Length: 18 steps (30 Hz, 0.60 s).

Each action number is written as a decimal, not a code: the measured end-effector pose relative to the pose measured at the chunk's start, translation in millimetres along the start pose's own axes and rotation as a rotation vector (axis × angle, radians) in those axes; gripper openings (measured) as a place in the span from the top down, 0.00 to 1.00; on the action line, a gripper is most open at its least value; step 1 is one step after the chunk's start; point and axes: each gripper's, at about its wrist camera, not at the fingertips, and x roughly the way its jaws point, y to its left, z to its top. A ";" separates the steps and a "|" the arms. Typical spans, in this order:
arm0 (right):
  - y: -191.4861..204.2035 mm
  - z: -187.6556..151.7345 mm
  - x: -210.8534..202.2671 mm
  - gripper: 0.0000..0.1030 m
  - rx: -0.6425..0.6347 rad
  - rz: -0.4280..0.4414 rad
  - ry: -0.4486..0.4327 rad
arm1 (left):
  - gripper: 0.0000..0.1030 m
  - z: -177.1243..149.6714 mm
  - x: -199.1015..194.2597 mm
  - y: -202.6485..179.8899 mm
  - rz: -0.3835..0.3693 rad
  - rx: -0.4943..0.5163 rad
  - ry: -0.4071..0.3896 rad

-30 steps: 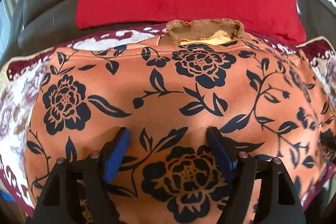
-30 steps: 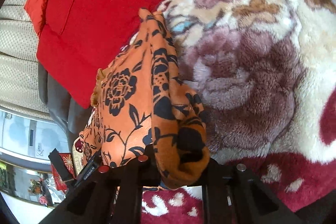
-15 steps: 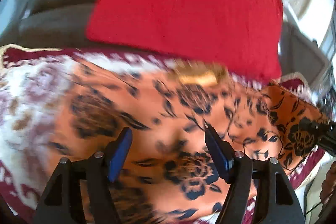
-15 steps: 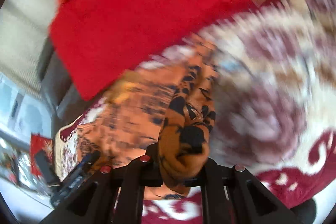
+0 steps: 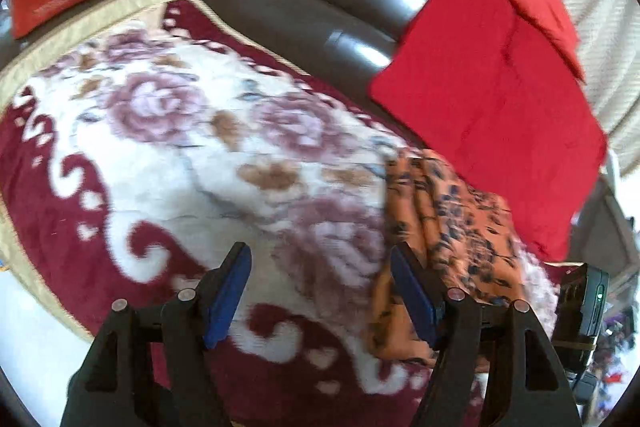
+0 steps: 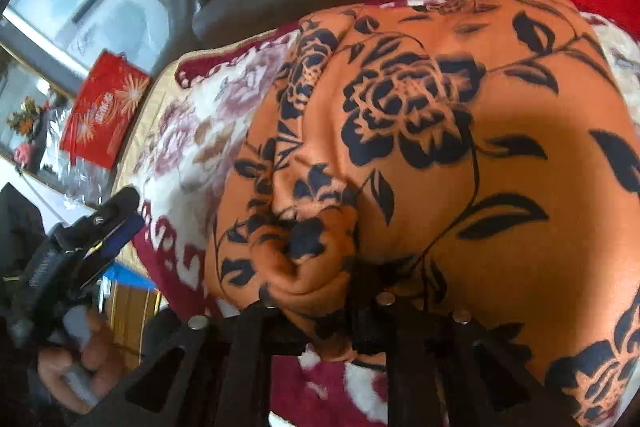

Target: Fold small clothes

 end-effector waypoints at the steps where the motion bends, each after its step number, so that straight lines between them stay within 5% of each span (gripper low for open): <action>1: 3.4 -0.7 -5.7 0.57 -0.018 0.026 0.005 | 0.28 0.2 1.7 -7.3 -0.056 0.004 0.007; 2: 5.6 0.6 -12.5 0.19 -0.029 0.046 0.013 | 0.25 -0.6 0.3 -14.3 -0.098 0.007 0.018; 3: 6.9 1.1 -22.6 0.12 -0.027 0.064 -0.006 | 0.24 1.2 4.3 -28.4 -0.127 0.022 0.038; 7: -3.6 -6.9 -60.9 0.12 0.022 0.122 -0.073 | 0.22 -1.9 30.7 -79.9 -0.224 0.130 0.128; 11: -32.3 -22.7 -80.4 0.12 0.090 0.122 -0.105 | 0.23 -7.7 79.5 -112.3 -0.142 0.187 0.253; 16: -72.3 -32.2 -100.0 0.13 0.189 0.175 -0.134 | 0.24 -5.0 108.8 -120.3 -0.051 0.225 0.301; 17: -77.4 -35.1 -102.2 0.13 0.200 0.184 -0.138 | 0.38 -3.5 116.8 -119.5 -0.053 0.217 0.326; 18: -81.2 -35.3 -103.7 0.13 0.207 0.196 -0.139 | 0.65 -2.1 121.0 -118.1 -0.044 0.205 0.346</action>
